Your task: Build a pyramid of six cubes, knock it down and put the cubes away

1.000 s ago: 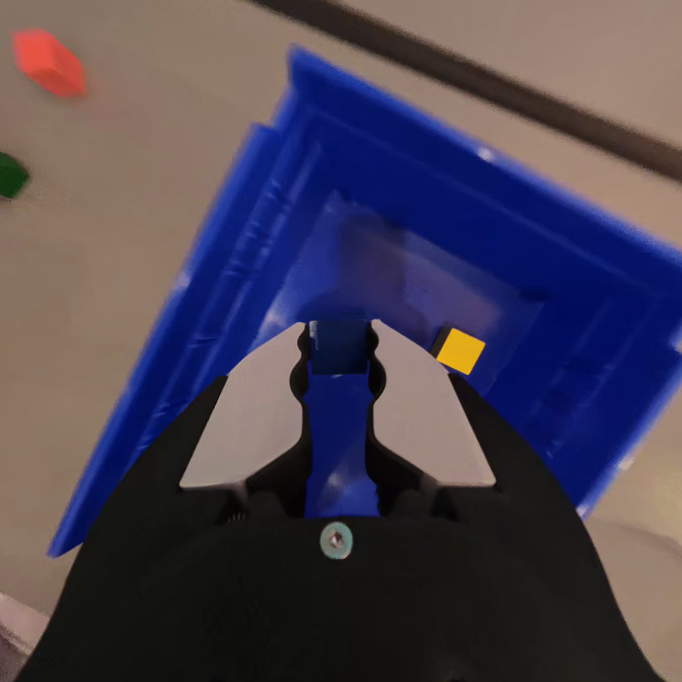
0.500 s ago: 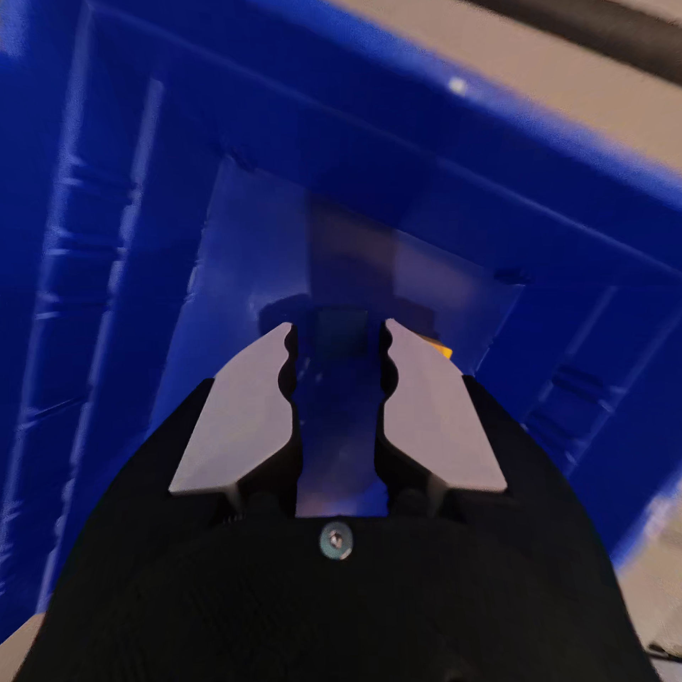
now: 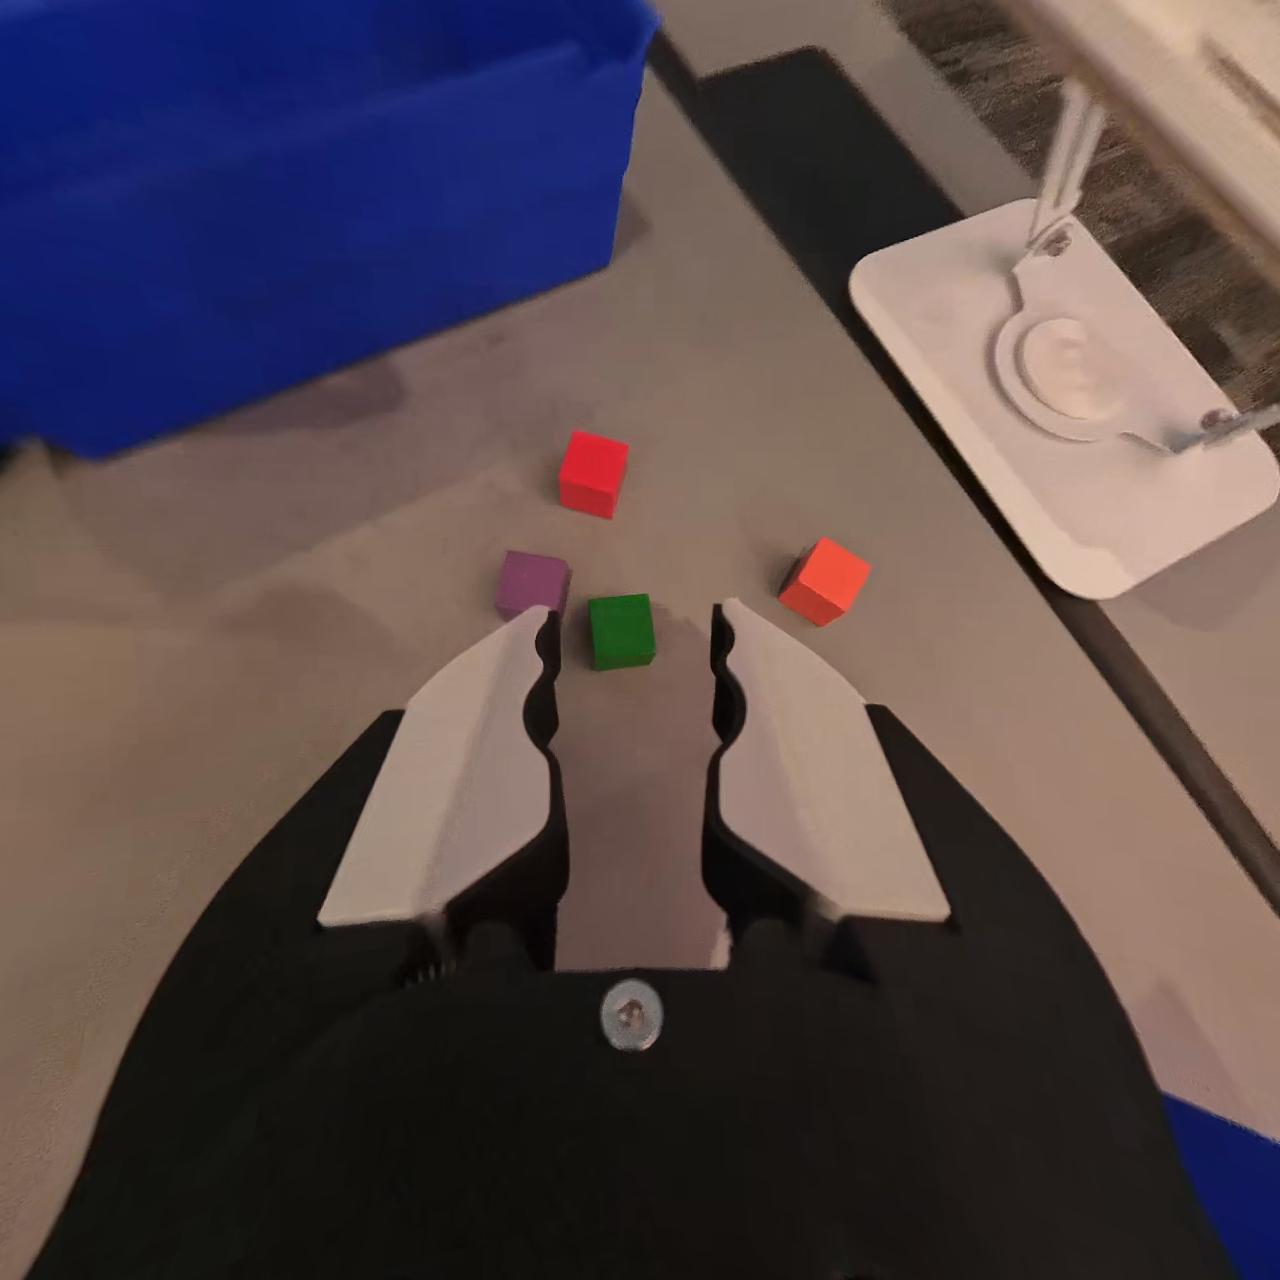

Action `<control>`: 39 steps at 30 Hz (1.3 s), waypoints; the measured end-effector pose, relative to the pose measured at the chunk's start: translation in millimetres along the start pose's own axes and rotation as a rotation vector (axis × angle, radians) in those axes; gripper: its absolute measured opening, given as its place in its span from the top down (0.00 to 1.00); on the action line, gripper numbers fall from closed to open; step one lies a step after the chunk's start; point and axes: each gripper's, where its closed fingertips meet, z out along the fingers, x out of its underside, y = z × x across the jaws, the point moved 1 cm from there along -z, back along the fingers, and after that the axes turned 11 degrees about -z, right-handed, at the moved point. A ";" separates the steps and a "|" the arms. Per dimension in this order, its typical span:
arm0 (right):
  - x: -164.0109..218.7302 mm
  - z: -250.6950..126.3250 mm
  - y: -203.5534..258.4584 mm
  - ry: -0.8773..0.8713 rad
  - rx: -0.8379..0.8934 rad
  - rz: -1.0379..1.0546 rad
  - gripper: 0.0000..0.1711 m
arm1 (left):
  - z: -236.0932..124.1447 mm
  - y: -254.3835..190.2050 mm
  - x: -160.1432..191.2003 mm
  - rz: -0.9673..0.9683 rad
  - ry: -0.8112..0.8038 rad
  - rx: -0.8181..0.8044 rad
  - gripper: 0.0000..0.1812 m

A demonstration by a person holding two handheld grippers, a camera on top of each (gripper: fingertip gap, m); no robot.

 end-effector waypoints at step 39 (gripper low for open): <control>68.9 -212.9 -105.5 0.121 0.489 0.190 0.83 | -13.8 -4.1 -8.2 0.006 -0.046 0.030 1.00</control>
